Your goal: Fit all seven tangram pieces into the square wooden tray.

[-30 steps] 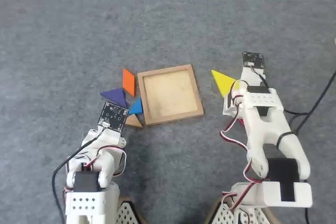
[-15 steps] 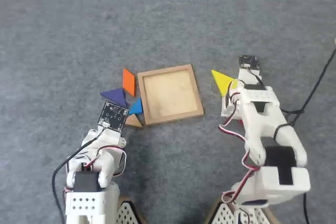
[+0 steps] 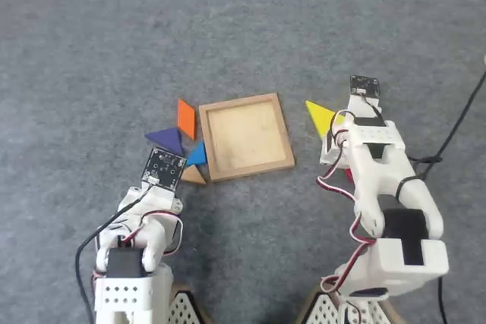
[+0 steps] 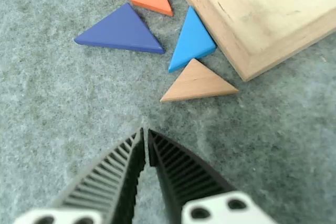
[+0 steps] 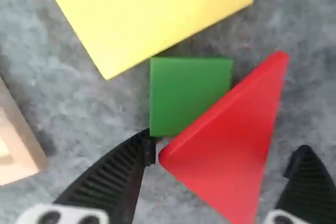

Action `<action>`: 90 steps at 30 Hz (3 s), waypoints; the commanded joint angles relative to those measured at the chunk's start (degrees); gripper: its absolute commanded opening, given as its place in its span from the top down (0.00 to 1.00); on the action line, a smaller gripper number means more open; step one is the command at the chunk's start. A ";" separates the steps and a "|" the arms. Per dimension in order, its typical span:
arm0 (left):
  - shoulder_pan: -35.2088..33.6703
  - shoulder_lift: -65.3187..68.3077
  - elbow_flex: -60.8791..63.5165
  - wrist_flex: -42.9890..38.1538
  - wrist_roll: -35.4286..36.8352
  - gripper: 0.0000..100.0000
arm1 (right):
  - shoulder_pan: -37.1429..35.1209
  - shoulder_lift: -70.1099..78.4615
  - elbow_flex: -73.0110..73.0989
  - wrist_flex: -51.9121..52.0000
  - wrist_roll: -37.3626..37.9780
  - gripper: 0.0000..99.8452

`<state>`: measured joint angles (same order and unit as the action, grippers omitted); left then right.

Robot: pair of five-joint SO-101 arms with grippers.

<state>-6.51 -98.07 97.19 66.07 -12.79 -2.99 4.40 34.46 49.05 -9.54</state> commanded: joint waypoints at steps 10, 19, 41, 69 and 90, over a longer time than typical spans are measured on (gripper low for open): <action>-0.18 -0.97 -0.40 0.26 0.09 0.99 | 0.66 -1.45 -3.08 -0.75 -0.44 0.75; -0.18 -0.97 -0.40 0.26 0.09 0.99 | 0.22 -7.25 -3.16 2.95 -0.26 0.75; -0.18 -0.97 -0.40 0.26 0.09 0.99 | -13.58 -11.03 -18.90 15.25 2.55 0.75; -0.18 -0.97 -0.40 0.26 0.09 0.99 | -30.81 43.38 -92.04 40.04 35.25 0.75; -0.18 -0.97 -0.40 0.26 0.09 0.99 | -31.52 54.02 -97.49 38.99 73.93 0.75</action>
<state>-6.51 -98.07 97.19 66.07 -12.79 -36.04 59.52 -60.22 88.70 60.88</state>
